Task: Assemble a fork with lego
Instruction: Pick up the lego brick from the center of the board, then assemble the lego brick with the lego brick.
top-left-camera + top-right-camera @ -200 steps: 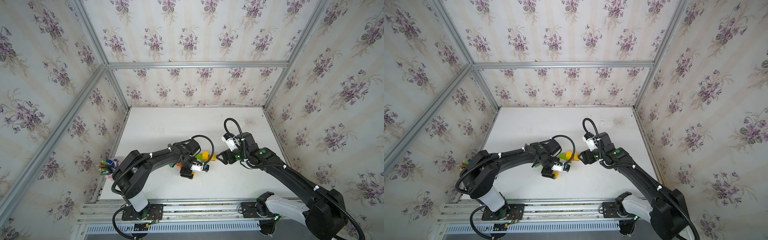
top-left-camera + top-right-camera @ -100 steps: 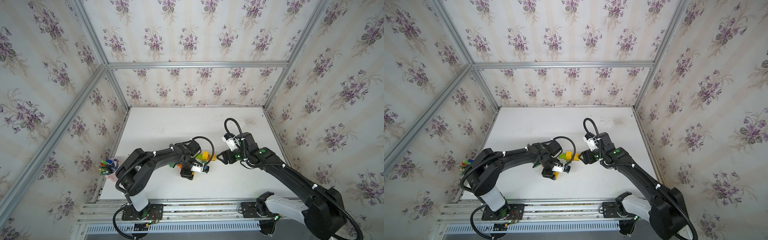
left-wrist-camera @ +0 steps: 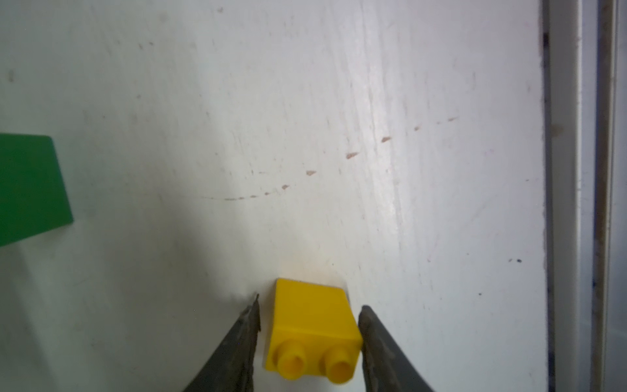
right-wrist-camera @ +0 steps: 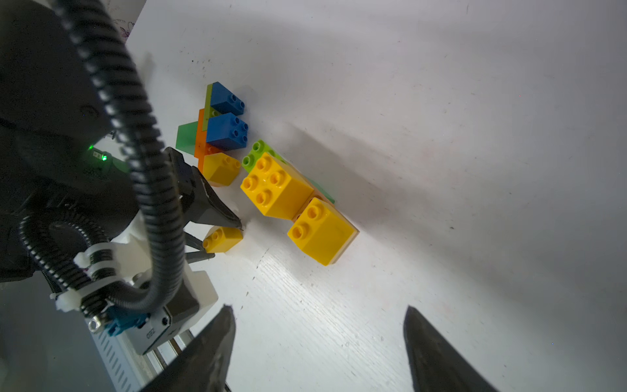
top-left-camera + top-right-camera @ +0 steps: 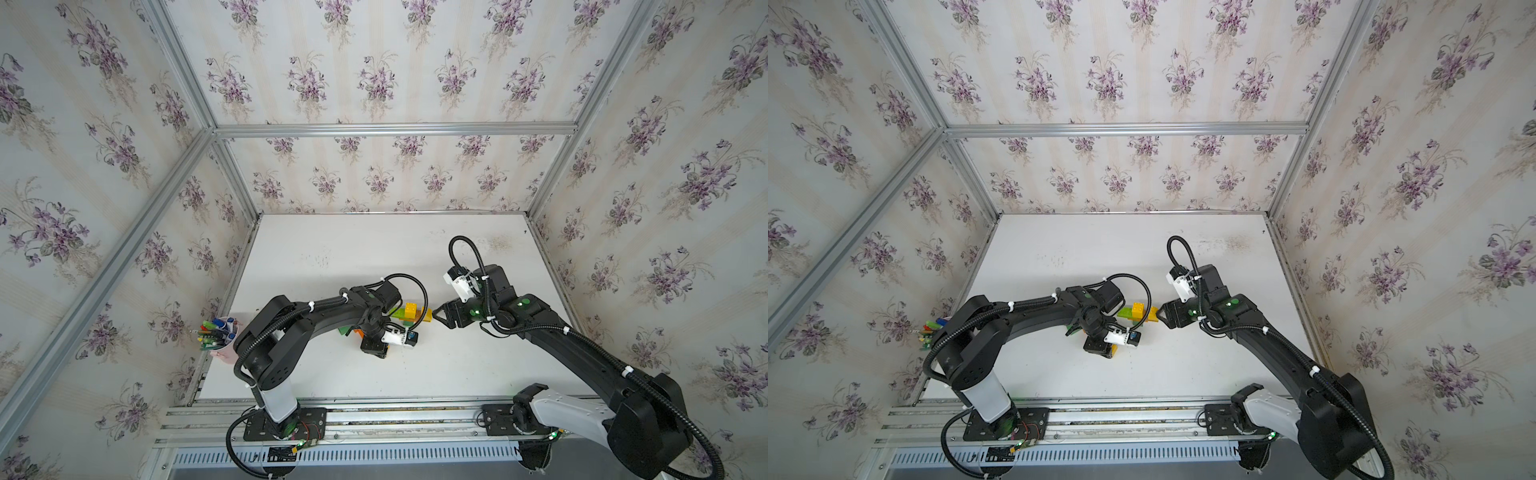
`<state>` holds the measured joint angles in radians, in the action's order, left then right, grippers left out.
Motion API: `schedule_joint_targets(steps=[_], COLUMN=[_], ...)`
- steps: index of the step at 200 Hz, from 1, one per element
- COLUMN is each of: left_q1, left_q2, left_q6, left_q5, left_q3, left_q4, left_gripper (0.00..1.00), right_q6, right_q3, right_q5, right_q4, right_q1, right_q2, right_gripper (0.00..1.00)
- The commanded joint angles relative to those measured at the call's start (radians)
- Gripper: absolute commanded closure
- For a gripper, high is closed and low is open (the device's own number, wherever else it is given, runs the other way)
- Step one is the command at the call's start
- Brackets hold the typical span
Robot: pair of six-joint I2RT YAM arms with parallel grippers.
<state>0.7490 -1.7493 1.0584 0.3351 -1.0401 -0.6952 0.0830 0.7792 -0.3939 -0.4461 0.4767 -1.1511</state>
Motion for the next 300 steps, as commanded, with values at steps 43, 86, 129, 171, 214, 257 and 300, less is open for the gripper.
schedule_joint_targets(steps=[43,86,129,171,214,257,300], left_q1=[-0.004,-0.011,-0.011,-0.016,-0.047,-0.083,-0.103], left_q2=[0.008,0.073,0.171,0.300,0.277,0.226,0.190], left_q6=[-0.024,-0.073,-0.134,-0.150,-0.143,-0.129,-0.130], left_q5=[-0.014,-0.035,-0.057,-0.119,-0.119,-0.116,-0.097], left_q3=[-0.003,0.009,0.045,0.052,-0.039,-0.104,-0.146], left_q4=[0.014,0.010,-0.005,-0.019,-0.067,-0.057,-0.018], left_gripper=[0.74,0.81,0.77,0.72,0.65,0.66,0.65], right_q6=[0.038,0.142,0.217,0.376,0.472,0.574,0.600], right_q3=[-0.038,-0.108,-0.023,-0.082,-0.118,-0.167,-0.156], right_q5=[-0.028,-0.037,-0.203,-0.265,-0.269,-0.287,-0.313], right_q4=[0.057,0.152,0.066,0.226,0.337,0.473,0.521], right_q1=[-0.001,-0.018,-0.099,-0.099,-0.102,-0.102,-0.101], right_q2=[0.042,0.118,-0.057,-0.086,-0.163,-0.209,-0.282], right_gripper=[0.26,0.26,0.25,0.21,0.19,0.18,0.21])
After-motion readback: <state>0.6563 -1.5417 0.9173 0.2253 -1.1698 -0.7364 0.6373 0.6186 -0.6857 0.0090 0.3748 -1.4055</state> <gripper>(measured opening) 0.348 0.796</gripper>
